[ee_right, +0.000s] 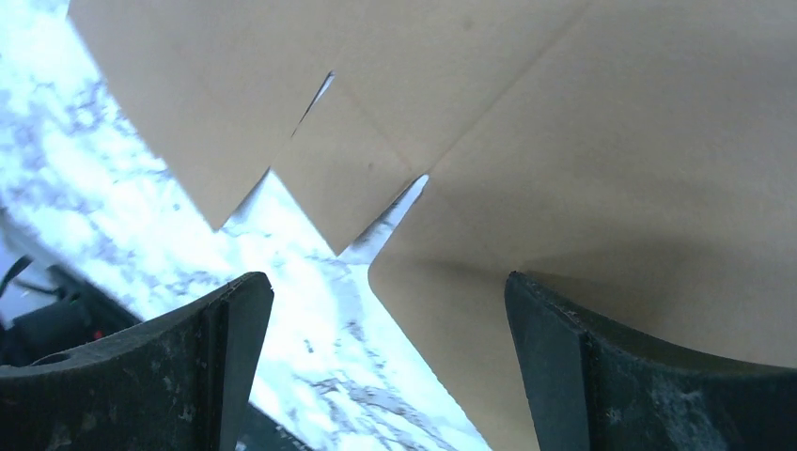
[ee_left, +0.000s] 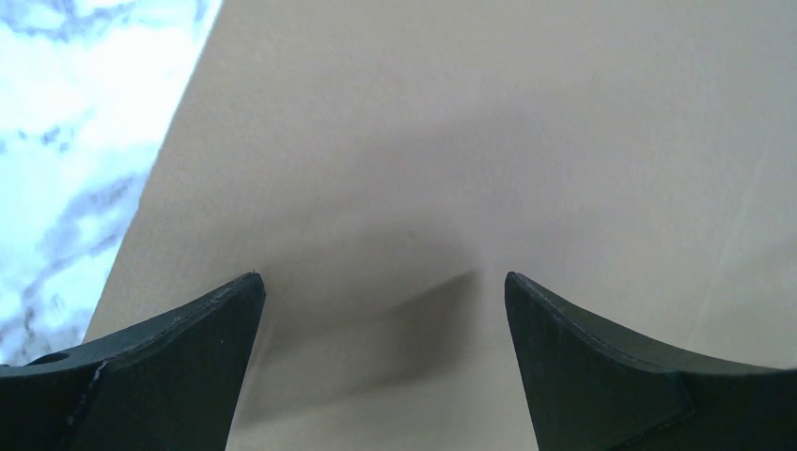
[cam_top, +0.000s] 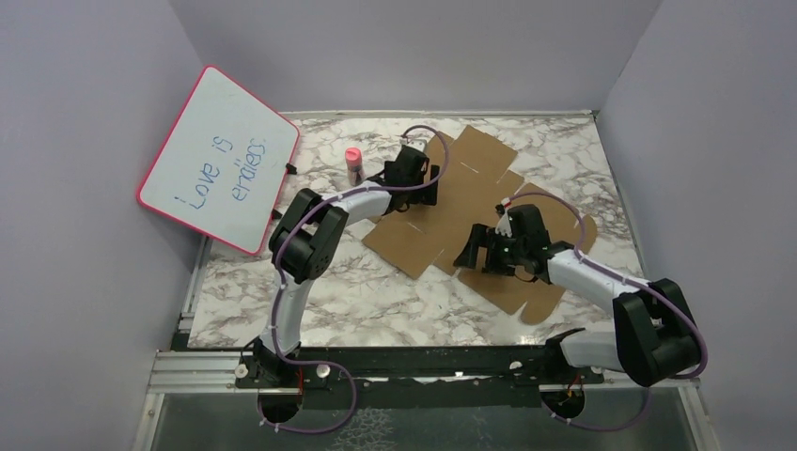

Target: Fold the paper box

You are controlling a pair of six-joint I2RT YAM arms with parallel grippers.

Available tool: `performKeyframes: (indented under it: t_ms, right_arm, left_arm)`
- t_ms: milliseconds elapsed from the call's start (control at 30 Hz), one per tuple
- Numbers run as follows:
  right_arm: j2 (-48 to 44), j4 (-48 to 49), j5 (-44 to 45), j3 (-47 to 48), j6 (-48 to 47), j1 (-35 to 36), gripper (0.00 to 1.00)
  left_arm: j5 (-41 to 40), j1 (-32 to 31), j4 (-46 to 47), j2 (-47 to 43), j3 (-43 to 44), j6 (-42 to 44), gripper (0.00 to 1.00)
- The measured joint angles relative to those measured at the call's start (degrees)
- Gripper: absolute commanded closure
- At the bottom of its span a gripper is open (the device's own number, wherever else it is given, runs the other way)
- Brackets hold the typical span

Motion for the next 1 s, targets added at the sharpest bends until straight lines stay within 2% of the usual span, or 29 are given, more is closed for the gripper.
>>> performKeyframes:
  t_ms: [167,333,467,667,900,1000]
  right_arm:
    - [2.8,1.5,-6.6,1.7,1.1,1.5,0.0]
    - [3.1,-0.8,-5.1,9.1,-1.4,1.8,0.0]
    - [2.4,-1.9,-0.3,15.0,-5.2,1.6,0.0]
    - [5.9,-1.9,4.3,21.9,-9.2,-0.1,0.0]
    - [11.0,-0.1,5.8,24.6,-10.1,-3.7,0.0]
    - [13.4,1.8,5.2,26.2,-10.0,-7.0,0.0]
  left_arm:
    - [1.1,1.6,-2.2,5.8,10.2,2.8,0.01]
    - [1.9,1.6,-3.3,1.9,9.4,2.4,0.01]
    - [2.0,1.7,-1.4,-9.9,-1.8,-1.7,0.01]
    - [1.7,2.9,4.2,-33.5,-25.4,-13.5,0.01]
    - [1.4,5.2,5.7,-48.9,-46.9,-26.0,0.01]
    - [1.9,6.6,7.5,-51.4,-52.5,-31.0,0.09]
